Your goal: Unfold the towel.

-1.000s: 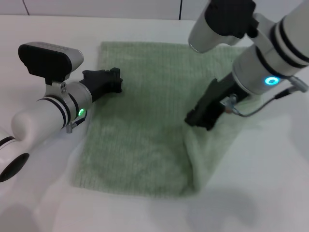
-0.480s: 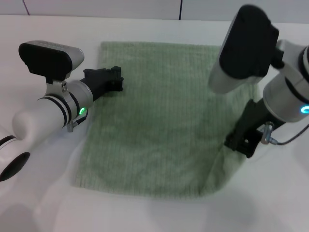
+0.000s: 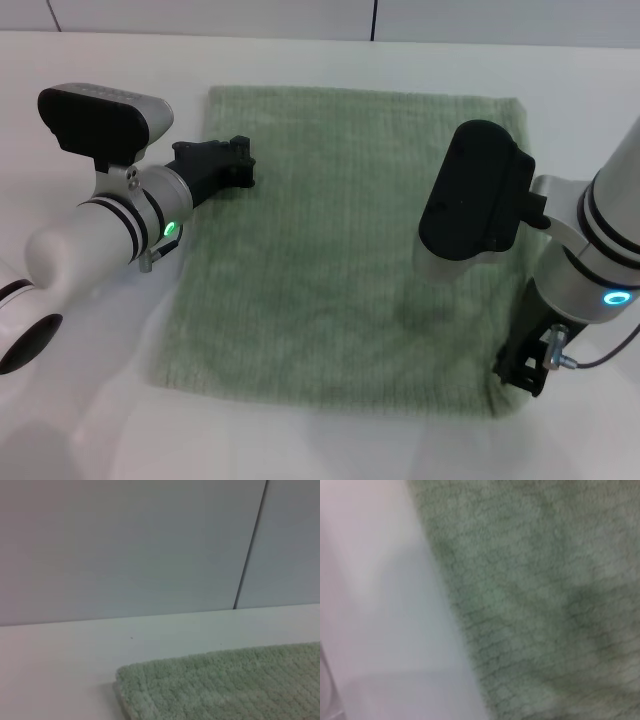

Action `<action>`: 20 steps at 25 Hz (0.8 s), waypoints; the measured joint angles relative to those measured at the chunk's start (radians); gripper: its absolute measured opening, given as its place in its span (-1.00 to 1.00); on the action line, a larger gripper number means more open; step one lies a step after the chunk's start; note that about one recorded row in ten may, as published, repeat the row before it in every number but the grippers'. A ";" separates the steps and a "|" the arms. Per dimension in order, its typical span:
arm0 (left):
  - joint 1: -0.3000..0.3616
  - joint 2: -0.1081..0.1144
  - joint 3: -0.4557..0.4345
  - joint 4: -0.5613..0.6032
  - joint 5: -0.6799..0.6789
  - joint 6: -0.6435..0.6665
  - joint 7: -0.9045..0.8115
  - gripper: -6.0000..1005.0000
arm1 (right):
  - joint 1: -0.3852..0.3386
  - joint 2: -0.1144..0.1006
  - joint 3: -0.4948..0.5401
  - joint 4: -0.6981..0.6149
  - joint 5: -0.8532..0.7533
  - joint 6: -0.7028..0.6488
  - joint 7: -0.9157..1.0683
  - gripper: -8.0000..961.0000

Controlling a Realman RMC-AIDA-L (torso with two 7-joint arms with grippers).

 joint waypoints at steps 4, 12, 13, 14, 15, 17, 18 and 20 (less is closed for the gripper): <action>0.000 0.000 -0.001 0.000 -0.001 0.002 0.000 -0.97 | 0.005 0.001 0.003 -0.030 -0.011 -0.003 0.001 -0.82; 0.001 0.000 -0.010 0.000 -0.001 0.003 0.000 -0.97 | 0.012 0.001 -0.004 -0.061 -0.075 -0.017 -0.001 -0.37; 0.001 0.000 -0.010 0.000 -0.001 0.003 0.000 -0.97 | 0.011 0.001 -0.001 -0.072 -0.091 -0.027 -0.002 -0.35; 0.002 0.000 -0.012 0.000 0.000 0.004 0.000 -0.97 | 0.009 0.001 0.004 -0.082 -0.107 -0.041 -0.003 -0.33; 0.002 0.000 -0.012 0.000 0.000 0.004 0.000 -0.97 | 0.002 0.002 0.010 -0.097 -0.138 -0.080 -0.006 -0.31; 0.002 0.000 -0.012 0.000 0.001 0.004 0.000 -0.97 | -0.021 0.004 0.021 -0.115 -0.192 -0.182 -0.008 -0.27; 0.003 0.000 -0.013 0.000 0.001 0.006 0.000 -0.97 | -0.038 0.004 0.025 -0.120 -0.214 -0.252 -0.010 -0.25; 0.003 0.000 -0.013 0.000 0.001 0.008 0.000 -0.97 | -0.087 0.005 0.039 -0.126 -0.247 -0.445 -0.010 -0.21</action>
